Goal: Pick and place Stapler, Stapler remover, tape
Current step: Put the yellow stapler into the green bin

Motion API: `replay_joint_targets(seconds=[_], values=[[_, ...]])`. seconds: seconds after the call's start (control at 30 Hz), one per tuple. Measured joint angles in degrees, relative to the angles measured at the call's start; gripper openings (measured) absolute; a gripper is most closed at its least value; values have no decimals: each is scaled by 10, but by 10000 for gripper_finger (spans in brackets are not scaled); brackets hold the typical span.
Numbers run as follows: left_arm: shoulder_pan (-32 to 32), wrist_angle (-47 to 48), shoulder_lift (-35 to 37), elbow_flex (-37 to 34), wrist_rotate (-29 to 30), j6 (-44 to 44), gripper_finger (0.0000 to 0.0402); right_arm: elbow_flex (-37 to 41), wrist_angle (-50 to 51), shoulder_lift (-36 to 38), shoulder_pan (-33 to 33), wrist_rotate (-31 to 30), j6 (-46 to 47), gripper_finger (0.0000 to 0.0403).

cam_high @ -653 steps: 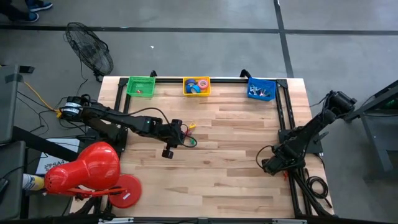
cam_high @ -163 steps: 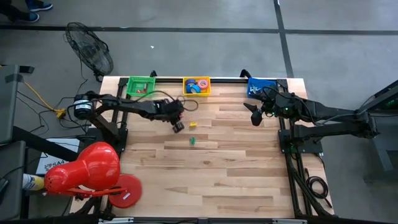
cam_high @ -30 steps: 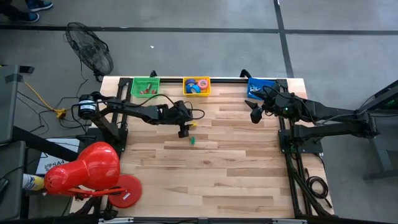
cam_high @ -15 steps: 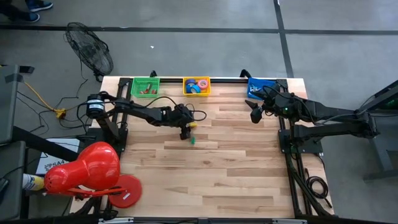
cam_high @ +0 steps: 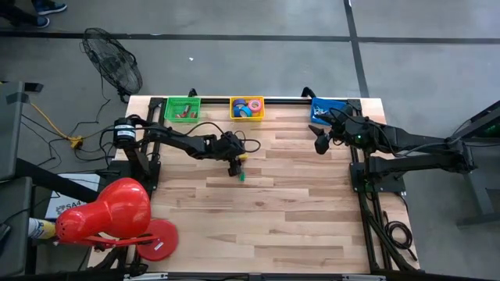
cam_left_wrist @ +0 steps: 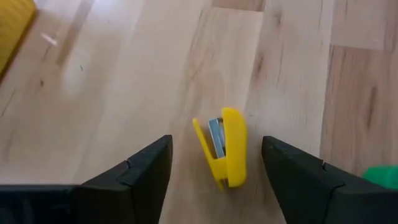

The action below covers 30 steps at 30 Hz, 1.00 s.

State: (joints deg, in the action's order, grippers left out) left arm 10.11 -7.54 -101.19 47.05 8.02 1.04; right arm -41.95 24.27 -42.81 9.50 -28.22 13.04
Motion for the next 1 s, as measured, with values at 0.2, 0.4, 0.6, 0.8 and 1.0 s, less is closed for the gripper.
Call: replay_joint_targets(seconds=[0.2, 0.4, 0.6, 0.8, 1.0], values=[[0, -3, -10, 1, -17, -3, 196, 0, 0, 0, 0, -3, 0, 240], [0, -8, -17, 2, -25, -25, 142, 0, 3, 0, 0, -5, 0, 240], [-1, -8, -18, 2, -19, -30, 82, 0, 11, 0, 0, -5, 0, 240], [4, 1, -10, 1, 3, -30, 50, 0, 18, 0, 0, -5, 0, 240], [54, 67, 30, -1, 46, -56, 50, 0, 18, 0, 0, -6, -2, 240]])
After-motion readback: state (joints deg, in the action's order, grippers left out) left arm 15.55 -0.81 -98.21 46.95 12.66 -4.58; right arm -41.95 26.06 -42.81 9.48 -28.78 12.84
